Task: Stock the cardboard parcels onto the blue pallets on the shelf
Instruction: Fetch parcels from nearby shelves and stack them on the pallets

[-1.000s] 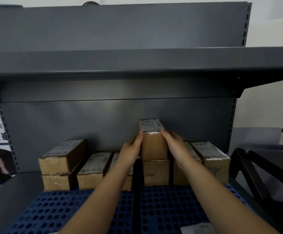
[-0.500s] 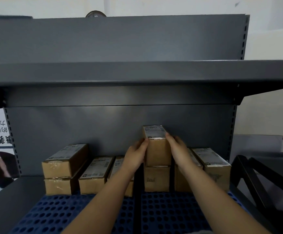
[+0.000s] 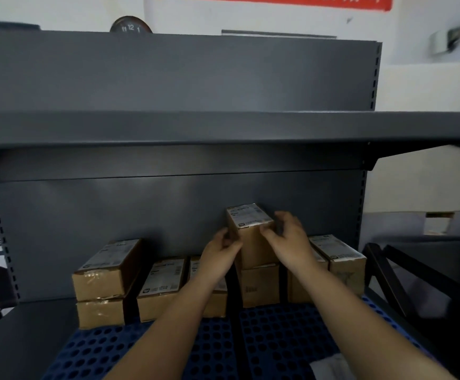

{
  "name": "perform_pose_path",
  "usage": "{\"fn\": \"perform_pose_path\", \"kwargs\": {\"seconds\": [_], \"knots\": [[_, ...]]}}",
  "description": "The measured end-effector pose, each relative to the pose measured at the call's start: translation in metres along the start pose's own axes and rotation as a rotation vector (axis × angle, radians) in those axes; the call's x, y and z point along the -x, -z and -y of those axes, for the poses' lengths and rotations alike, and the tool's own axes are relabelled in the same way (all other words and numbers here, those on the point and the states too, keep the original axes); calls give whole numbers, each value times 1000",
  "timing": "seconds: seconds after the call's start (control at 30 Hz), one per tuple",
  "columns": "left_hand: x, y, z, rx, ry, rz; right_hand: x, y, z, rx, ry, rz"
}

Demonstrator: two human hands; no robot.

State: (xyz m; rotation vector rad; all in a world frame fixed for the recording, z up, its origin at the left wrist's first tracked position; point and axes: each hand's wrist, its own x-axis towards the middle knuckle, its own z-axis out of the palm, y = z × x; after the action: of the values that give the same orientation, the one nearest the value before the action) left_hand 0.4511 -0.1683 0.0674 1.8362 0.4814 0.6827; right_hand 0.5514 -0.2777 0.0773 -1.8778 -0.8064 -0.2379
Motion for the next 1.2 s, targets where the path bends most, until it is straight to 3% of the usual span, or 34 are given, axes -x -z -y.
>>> {"fn": "perform_pose_path", "kwargs": {"seconds": [0.17, 0.33, 0.6, 0.93, 1.2], "knots": [[5, 19, 2, -91, -47, 36, 19, 2, 14, 180, 5, -41], [13, 37, 3, -558, -280, 56, 45, 9, 42, 622, 92, 0], [47, 44, -7, -957, -544, 202, 107, 39, 76, 1129, 6, 60], [130, -9, -23, -978, -834, 377, 215, 96, 94, 1310, -244, 29], [205, -52, -49, -929, -1016, 402, 295, 150, 105, 1361, -390, -18]]}}
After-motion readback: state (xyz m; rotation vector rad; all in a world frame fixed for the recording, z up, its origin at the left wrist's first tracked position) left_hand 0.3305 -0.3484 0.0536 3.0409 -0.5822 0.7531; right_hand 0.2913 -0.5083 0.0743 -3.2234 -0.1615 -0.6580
